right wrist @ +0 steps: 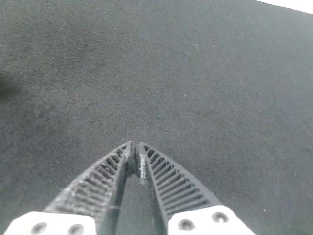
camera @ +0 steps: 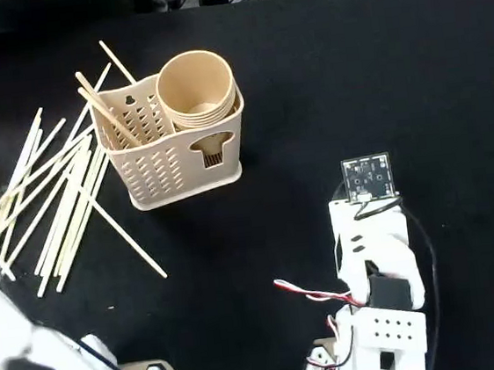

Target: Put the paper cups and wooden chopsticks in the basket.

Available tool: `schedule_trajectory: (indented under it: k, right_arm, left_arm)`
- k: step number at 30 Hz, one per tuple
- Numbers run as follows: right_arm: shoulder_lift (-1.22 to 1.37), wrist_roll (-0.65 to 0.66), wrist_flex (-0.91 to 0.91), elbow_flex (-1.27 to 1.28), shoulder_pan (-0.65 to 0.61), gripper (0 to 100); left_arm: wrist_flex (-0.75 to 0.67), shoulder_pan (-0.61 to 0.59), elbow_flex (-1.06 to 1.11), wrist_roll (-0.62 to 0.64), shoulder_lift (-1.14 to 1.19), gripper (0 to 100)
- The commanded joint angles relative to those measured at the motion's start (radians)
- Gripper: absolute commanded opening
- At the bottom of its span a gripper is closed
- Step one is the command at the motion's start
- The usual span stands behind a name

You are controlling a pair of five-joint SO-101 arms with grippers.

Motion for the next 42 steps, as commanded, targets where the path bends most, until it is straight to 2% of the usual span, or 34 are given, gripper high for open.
schedule_trajectory:
  k: [1,6,9,15,25,29,32,36,42]
  right_arm:
    - [-0.008,-0.005,-0.023,-0.002,-0.003,1.2]
    - [-0.008,-0.005,-0.023,-0.002,-0.003,1.2]
    - [-0.008,-0.005,-0.023,-0.002,-0.003,1.2]
    - [-0.008,-0.005,-0.023,-0.002,-0.003,1.2]
    - [-0.008,-0.005,-0.021,-0.002,-0.003,1.2]
    - [-0.008,-0.005,-0.021,-0.002,-0.003,1.2]
    - [-0.008,-0.005,-0.023,0.002,-0.003,1.2]
    - [-0.008,-0.005,-0.023,0.002,-0.003,1.2]
    - [-0.008,-0.005,-0.023,0.004,-0.003,1.2]
  left_arm:
    - [-0.028,-0.024,-0.09,-0.077,0.301,25]
    - [-0.028,-0.042,-0.165,-0.112,0.58,25]
    - [-0.026,-0.088,-0.168,-0.1,0.658,25]
    - [-0.037,-0.211,-0.142,-0.049,0.69,25]
    - [-0.054,-0.222,-0.054,-0.049,0.692,25]
    - [-0.21,-0.223,0.041,-0.04,0.732,24]
    - [-0.302,-0.225,0.073,-0.04,0.77,17]
    - [-0.333,-0.222,0.073,-0.04,0.798,3]
    - [-0.287,-0.225,0.071,-0.041,0.749,3]
